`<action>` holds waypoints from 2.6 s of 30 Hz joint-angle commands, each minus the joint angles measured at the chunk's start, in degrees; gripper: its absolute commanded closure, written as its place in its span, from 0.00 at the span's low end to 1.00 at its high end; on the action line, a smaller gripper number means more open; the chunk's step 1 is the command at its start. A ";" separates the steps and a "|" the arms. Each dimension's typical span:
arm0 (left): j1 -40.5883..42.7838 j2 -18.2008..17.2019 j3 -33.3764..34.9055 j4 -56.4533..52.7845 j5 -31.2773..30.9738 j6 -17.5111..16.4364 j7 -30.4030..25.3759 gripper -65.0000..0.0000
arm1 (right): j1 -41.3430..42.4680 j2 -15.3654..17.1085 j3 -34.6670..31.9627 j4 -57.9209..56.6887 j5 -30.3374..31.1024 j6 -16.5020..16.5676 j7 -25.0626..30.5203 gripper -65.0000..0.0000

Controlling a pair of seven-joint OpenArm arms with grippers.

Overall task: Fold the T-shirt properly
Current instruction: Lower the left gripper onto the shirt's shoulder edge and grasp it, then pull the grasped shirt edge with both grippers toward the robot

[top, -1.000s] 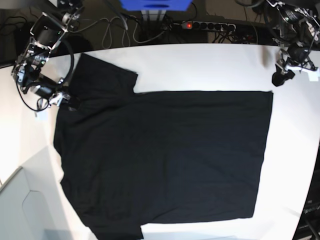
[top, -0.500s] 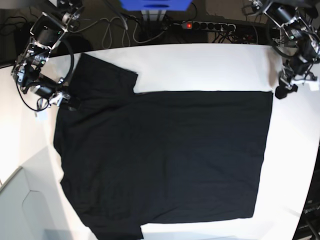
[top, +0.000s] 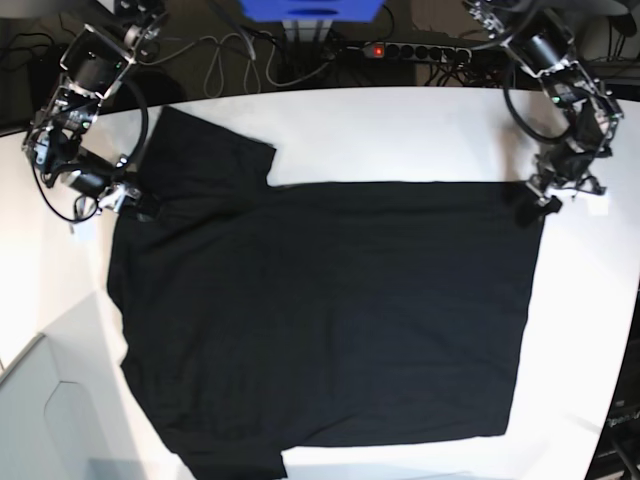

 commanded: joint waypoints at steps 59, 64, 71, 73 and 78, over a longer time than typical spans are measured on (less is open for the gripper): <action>31.76 7.22 1.28 45.81 4.42 1.33 -7.46 1.00 | -23.94 -1.36 5.57 39.95 -2.31 -0.27 -1.63 1.00; 27.37 6.25 5.76 45.02 7.32 1.77 -7.46 1.00 | -18.93 -1.28 3.20 38.28 -2.48 -0.27 -1.63 1.00; 18.84 6.52 9.10 43.61 17.95 1.85 -7.46 1.00 | -12.25 -1.10 -0.67 32.48 -2.57 -0.32 -1.10 1.00; 16.73 6.52 9.10 42.82 19.89 1.85 -7.37 1.00 | -10.58 -1.01 -1.02 30.98 -2.57 -4.27 -1.01 1.00; 12.07 6.25 8.75 38.69 25.08 1.85 -7.37 1.00 | -5.83 -1.01 -1.02 27.47 -2.57 -8.84 -0.93 1.00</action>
